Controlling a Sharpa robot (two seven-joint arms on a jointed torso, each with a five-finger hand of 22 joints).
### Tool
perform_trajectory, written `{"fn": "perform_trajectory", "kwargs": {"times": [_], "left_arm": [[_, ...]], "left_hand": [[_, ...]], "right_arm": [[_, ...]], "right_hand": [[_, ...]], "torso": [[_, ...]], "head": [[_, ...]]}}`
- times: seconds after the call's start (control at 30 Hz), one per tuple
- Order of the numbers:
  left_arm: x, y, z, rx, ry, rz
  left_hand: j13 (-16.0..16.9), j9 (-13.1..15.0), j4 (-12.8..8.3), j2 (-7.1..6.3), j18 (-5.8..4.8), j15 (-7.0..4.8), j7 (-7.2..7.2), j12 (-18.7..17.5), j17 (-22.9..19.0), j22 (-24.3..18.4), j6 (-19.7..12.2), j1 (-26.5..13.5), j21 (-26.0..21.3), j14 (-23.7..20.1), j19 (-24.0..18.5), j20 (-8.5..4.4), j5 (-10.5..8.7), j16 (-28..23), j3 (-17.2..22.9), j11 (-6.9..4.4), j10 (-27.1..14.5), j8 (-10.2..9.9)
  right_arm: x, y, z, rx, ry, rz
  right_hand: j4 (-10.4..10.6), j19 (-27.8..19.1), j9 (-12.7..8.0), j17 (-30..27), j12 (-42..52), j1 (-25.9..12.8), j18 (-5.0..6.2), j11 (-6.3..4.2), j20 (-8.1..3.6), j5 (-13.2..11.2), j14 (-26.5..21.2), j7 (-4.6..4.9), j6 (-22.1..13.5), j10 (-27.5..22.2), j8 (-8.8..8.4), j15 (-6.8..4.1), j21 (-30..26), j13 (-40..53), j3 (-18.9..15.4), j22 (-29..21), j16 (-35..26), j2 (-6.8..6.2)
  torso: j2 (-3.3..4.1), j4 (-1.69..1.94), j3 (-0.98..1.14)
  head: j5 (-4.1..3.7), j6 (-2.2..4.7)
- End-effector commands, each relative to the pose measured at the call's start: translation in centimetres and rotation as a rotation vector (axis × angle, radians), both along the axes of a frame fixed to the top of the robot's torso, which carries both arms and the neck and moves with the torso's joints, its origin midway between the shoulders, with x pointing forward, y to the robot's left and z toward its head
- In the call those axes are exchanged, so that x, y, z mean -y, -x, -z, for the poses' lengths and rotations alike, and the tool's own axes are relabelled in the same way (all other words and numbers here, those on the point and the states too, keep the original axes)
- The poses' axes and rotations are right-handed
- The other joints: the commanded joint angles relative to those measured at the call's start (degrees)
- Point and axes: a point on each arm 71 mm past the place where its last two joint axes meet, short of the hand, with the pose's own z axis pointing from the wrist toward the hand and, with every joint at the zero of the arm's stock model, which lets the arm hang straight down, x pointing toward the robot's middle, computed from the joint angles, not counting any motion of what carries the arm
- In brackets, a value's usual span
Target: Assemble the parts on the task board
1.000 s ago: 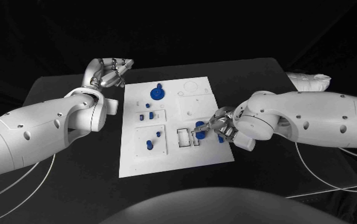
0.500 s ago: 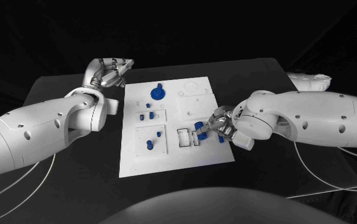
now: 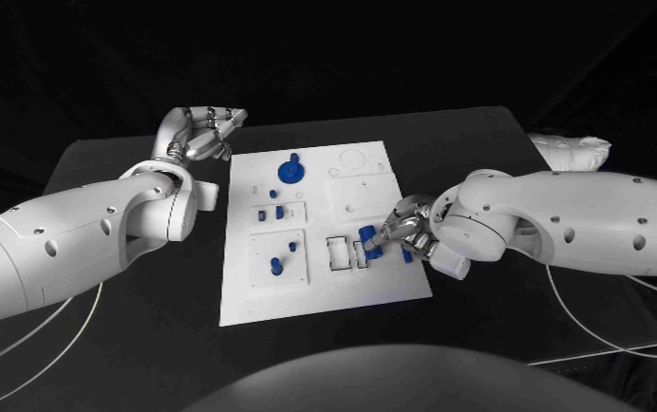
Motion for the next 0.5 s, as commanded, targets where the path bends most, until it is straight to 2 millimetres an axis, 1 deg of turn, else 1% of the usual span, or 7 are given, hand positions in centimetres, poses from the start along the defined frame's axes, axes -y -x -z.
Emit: {"fn": "perform_trajectory", "kwargs": {"times": [0.03, 0.2, 0.37, 0.5], "left_arm": [[0.2, 0.0, -0.1, 0.004, 0.003, 0.018], [0.2, 0.0, -0.1, 0.004, 0.003, 0.019], [0.2, 0.0, -0.1, 0.004, 0.003, 0.018], [0.2, 0.0, -0.1, 0.004, 0.002, 0.018]], "left_hand": [[0.07, 0.06, -0.13, 0.33, 0.15, 0.01, -0.07, 0.37, -0.09, 0.06, -0.19, 0.04, -0.3, 0.33, 0.42, 0.06, 0.32, -0.35, -0.33, -0.18, -0.15, 0.3], [0.07, 0.06, -0.13, 0.33, 0.15, 0.01, -0.07, 0.37, -0.09, 0.06, -0.19, 0.04, -0.3, 0.33, 0.42, 0.06, 0.32, -0.35, -0.33, -0.18, -0.15, 0.3], [0.07, 0.06, -0.13, 0.33, 0.15, 0.01, -0.07, 0.37, -0.09, 0.06, -0.19, 0.04, -0.3, 0.33, 0.42, 0.06, 0.32, -0.35, -0.33, -0.18, -0.15, 0.3], [0.07, 0.06, -0.13, 0.33, 0.15, 0.01, -0.07, 0.37, -0.09, 0.06, -0.19, 0.04, -0.3, 0.33, 0.42, 0.06, 0.32, -0.35, -0.33, -0.18, -0.15, 0.3]], "right_arm": [[0.8, 0.2, 0.4, 0.01, 0.009, 0.061], [1.1, 0.1, -0.9, 0.04, -0.033, 0.091], [1.3, 0.0, -2.3, 0.058, -0.078, 0.115], [1.2, 0.1, -2.8, 0.046, -0.109, 0.118]], "right_hand": [[0.16, 5.99, 0.09, 15.09, 0.16, 3.52, -0.38, -0.18, -0.32, -0.28, 5.96, 1.61, 0.63, 6.11, 0.15, -0.49, 0.26, 15.06, 0.33, 15.09, 0.23, 2.89], [0.18, 5.99, 0.03, 15.09, 0.16, 3.58, -0.38, -0.25, -0.38, -0.56, 5.96, 1.49, 1.38, 6.11, 0.08, -0.57, 0.26, 15.06, 0.46, 15.09, 0.23, 2.68], [0.18, 5.99, 0.01, 15.09, 0.16, 3.58, -0.38, -0.28, -0.41, -0.62, 5.96, 1.46, 1.57, 6.11, 0.04, -0.6, 0.26, 15.06, 0.47, 15.09, 0.23, 2.57], [0.25, 5.99, -0.05, 15.09, 0.16, 3.52, -0.38, -0.34, -0.45, -0.75, 5.96, 1.39, 1.92, 6.11, -0.05, -0.66, 0.26, 15.06, 0.43, 15.09, 0.23, 2.36]], "torso": [[-0.02, -0.02, 0.02], [0.03, 0.09, -0.02], [-0.03, 0.02, -0.06], [-0.01, -0.01, -0.04]], "head": [[0.16, 0.0], [0.22, 0.0], [0.34, 0.0], [0.31, 0.0]]}}
